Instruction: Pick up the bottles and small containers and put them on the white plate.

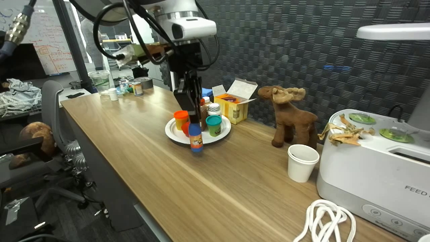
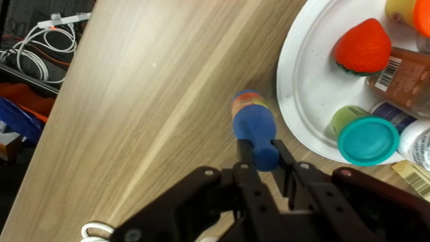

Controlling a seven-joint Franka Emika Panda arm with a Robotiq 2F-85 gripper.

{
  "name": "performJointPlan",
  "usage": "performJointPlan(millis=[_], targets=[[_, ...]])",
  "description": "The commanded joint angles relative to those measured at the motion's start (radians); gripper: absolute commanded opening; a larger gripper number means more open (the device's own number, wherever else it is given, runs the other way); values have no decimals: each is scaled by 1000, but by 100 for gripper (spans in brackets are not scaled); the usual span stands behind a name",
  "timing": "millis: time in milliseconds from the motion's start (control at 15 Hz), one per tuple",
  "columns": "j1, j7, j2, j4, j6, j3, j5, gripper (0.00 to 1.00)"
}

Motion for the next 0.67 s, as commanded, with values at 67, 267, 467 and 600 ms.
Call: performJointPlan(millis=[67,267,467,600], targets=[[19,56,-4,54,44,19,-27,10],[22,30,32,94,54,24,2,10],[28,20,83,132,43,24,13,10],[33,1,110,148,44,25,38,10]])
